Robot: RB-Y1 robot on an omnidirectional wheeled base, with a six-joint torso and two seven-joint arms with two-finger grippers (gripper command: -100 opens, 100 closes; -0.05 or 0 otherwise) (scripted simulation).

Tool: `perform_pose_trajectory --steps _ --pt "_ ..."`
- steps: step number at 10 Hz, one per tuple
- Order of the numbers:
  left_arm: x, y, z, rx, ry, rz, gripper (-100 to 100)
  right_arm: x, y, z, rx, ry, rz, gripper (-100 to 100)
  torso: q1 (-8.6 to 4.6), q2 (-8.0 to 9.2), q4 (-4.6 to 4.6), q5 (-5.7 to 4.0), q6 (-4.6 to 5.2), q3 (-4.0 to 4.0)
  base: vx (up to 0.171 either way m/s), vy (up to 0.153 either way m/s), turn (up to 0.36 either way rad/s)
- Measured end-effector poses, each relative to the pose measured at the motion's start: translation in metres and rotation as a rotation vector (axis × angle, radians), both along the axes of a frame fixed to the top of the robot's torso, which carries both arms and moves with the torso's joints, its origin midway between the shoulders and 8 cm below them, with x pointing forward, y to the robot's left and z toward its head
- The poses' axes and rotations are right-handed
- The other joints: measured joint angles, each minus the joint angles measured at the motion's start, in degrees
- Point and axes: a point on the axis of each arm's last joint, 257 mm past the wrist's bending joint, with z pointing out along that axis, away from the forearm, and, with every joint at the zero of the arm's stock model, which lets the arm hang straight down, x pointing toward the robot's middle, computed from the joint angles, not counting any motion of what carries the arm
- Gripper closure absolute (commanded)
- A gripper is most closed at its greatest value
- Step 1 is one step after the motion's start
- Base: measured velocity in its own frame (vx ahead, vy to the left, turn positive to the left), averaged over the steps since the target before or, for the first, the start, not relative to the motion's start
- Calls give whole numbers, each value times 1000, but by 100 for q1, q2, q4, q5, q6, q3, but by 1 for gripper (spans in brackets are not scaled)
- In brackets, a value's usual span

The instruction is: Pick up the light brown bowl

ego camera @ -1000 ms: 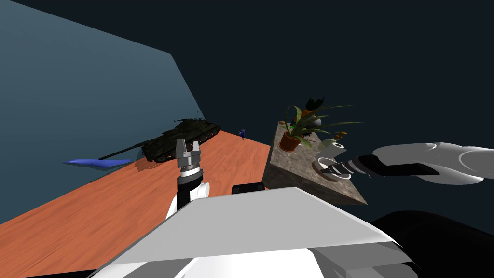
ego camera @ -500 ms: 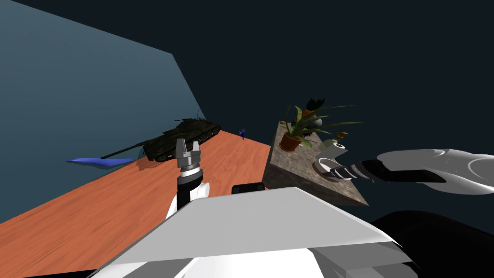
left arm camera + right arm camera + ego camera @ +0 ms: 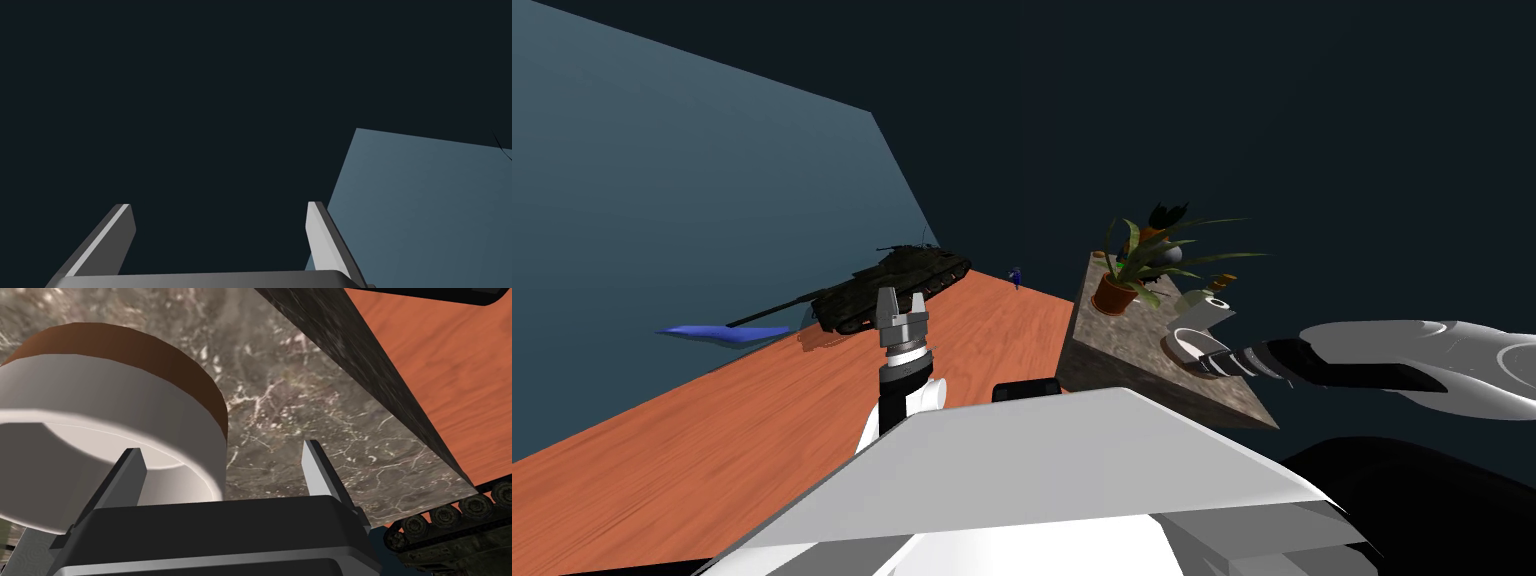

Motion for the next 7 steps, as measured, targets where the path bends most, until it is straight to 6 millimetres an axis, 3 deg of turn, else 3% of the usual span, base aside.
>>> perform_pose_trajectory --steps 1,2,6,7 --pt "0 0 0 0 0 0 0 -1 -1 0 -2 3 4 -100 3 -2 -1 1 -2 -1 0 0 0" --pt "0 0 0 0 0 0 0 -1 -1 0 -2 4 3 100 3 -2 -1 1 0 -1 0 0 0" --pt "0 0 0 0 0 0 0 0 -1 0 -4 4 7 100 1 -2 -1 -7 4 -2 0 0 0" --pt "0 0 0 0 0 0 0 0 -1 0 -4 4 7 0 1 -2 -1 -5 5 -1 0 0 0"
